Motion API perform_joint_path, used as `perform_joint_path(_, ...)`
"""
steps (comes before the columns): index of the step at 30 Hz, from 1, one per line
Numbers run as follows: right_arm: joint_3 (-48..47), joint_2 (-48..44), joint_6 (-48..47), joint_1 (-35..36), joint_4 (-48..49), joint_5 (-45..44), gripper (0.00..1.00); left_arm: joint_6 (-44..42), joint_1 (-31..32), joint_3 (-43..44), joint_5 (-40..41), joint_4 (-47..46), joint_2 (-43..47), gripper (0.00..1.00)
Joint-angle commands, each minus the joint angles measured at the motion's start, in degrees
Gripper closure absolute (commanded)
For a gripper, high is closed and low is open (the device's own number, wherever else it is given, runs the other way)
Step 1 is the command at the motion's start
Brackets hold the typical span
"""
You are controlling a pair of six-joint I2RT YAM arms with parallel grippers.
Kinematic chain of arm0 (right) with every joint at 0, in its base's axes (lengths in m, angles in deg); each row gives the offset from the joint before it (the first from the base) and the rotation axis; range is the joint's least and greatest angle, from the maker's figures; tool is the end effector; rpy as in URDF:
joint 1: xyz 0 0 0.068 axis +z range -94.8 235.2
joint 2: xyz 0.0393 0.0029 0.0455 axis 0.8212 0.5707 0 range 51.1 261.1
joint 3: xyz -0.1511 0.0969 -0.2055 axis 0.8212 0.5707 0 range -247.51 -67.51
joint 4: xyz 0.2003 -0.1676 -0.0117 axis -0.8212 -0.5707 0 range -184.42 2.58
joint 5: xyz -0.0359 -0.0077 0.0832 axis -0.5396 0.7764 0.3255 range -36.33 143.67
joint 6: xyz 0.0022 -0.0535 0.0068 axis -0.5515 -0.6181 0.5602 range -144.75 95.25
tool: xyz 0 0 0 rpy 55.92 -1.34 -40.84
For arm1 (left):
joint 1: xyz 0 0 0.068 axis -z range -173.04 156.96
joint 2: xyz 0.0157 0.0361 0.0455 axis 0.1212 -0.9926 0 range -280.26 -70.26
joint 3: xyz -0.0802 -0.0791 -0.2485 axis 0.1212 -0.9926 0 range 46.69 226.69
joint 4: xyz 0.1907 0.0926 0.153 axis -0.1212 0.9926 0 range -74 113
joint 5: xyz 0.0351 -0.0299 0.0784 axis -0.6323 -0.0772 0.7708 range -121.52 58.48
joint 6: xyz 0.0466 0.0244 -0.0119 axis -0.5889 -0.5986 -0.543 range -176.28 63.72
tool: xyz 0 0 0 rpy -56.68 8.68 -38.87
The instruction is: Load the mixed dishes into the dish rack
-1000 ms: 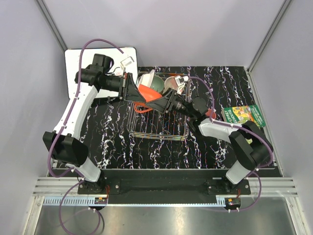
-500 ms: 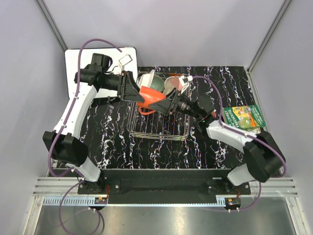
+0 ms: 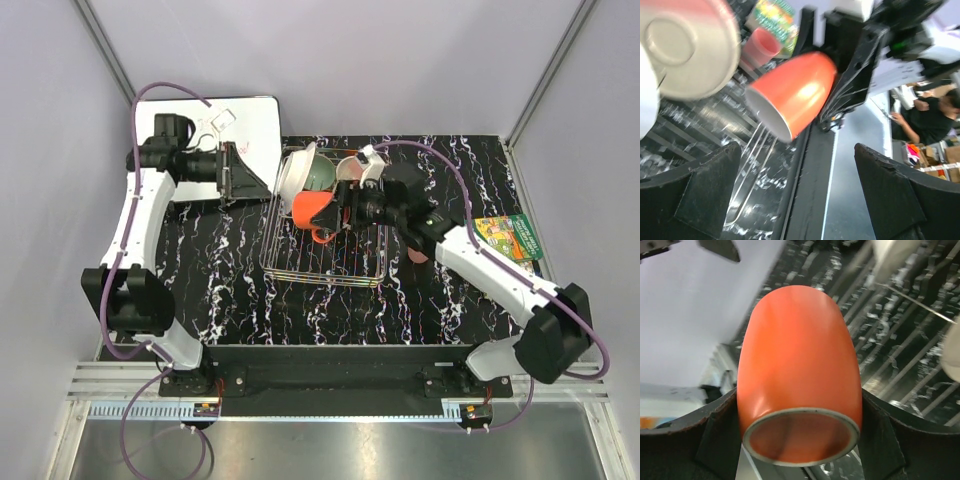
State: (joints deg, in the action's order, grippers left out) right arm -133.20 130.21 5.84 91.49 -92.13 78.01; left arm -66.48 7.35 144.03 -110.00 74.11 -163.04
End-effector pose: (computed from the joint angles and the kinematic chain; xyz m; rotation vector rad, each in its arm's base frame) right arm 0.2521 0.2035 0.3410 -0.4150 1.9985 1.1685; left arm 0.3202 -0.0370 0.3914 0.7057 1.9029 -1.5397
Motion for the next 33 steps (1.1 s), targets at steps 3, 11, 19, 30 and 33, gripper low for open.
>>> perform_joint_path(3,-14.28,5.96,-11.24,4.04,-17.16,-11.76,1.0,-8.51,0.41,-8.29,11.67,-1.15,2.68,0.01)
perform_joint_path(11,-29.2,18.96,-17.49,9.14,-30.16,-20.45,1.0,-17.48,0.32,-17.09,20.55,-1.5,4.09,0.01)
perform_joint_path(19,-33.98,26.7,-21.97,12.57,-35.1,-26.0,1.0,-19.07,-0.29,-19.29,19.15,-1.5,4.53,0.01)
perform_joint_path(30,-36.87,35.14,-26.54,14.94,-35.37,-29.26,1.0,-20.21,-0.29,-21.05,18.1,-1.42,4.79,0.01)
perform_joint_path(33,-39.24,37.51,-26.98,15.38,-35.81,-29.7,1.0,-20.39,-0.29,-21.14,18.18,-1.42,4.79,0.01)
